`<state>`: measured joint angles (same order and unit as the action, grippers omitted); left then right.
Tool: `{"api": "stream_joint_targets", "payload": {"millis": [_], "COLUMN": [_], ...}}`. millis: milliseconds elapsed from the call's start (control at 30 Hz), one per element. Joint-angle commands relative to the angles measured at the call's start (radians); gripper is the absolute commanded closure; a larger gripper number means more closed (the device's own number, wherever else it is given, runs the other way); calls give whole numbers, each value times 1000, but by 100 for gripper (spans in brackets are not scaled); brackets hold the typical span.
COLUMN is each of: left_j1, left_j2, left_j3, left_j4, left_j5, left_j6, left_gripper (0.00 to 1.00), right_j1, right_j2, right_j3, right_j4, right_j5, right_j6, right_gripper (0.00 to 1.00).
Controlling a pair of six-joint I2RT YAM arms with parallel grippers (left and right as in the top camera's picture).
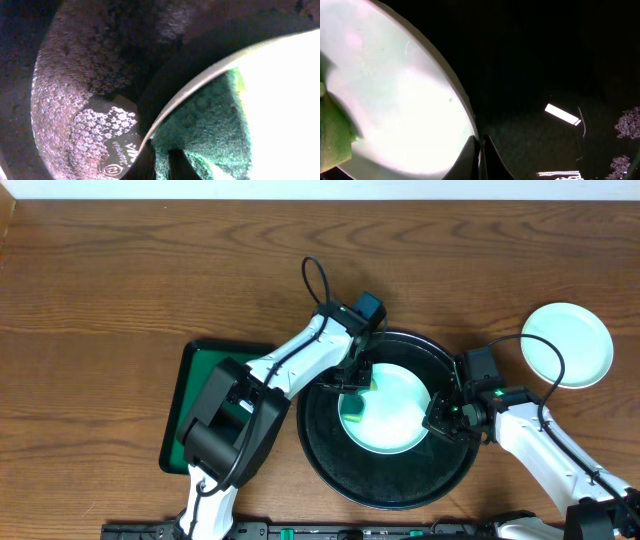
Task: Clean dirty plates on tray and stack at the side
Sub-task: 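Scrub the gripped plate with the sponge in the left gripper, then withdraw the left gripper with the sponge back over the green tray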
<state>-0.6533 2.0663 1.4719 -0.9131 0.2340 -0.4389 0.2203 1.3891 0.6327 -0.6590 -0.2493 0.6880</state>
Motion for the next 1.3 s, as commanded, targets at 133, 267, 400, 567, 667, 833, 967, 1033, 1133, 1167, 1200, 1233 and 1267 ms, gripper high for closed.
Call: {"api": "stream_joint_targets", "payload": {"millis": [133, 267, 400, 567, 667, 833, 967, 1033, 1133, 1167, 1200, 1233, 1267], "left_j1": [-72, -114, -122, -101, -77, -29, 11, 32, 51, 55, 59, 64, 69], "left_j2": [24, 24, 24, 24, 11, -50, -122, -164, -217, -233, -247, -270, -276], "left_j3": [-61, -61, -61, -46, -23, 12, 16, 16, 16, 16, 16, 16, 16], "left_j4": [-28, -15, 6, 9, 9, 9, -10, -43, -90, -103, -117, -150, -172], "left_j5": [83, 197, 257, 256, 255, 251, 239, 170, 80, 48, 15, -73, -125], "left_j6": [141, 169, 172, 165, 164, 150, 145, 122, 120, 120, 120, 114, 93], "left_gripper": [93, 93, 93, 93, 93, 93, 93, 93, 93, 93, 93, 93, 93], "right_j1": [-11, -11, -11, -11, -11, -11, -11, -11, -11, -11, -11, -11, -11], "right_j2": [8, 8, 8, 8, 8, 8, 8, 8, 8, 8, 8, 8, 8], "right_j3": [-31, -31, -31, -31, -31, -31, -31, -31, -31, -31, -31, -31, -31], "right_j4": [-35, -36, -36, -36, -36, -35, -26, -18, -5, -1, 5, 18, 25], "right_j5": [144, 144, 144, 144, 144, 144, 144, 144, 144, 144, 144, 144, 144], "right_j6": [-5, -5, -5, -5, -5, -5, -5, -5, -5, -5, -5, -6, -6], "right_gripper": [99, 99, 99, 99, 99, 99, 99, 99, 99, 99, 99, 92, 83]}}
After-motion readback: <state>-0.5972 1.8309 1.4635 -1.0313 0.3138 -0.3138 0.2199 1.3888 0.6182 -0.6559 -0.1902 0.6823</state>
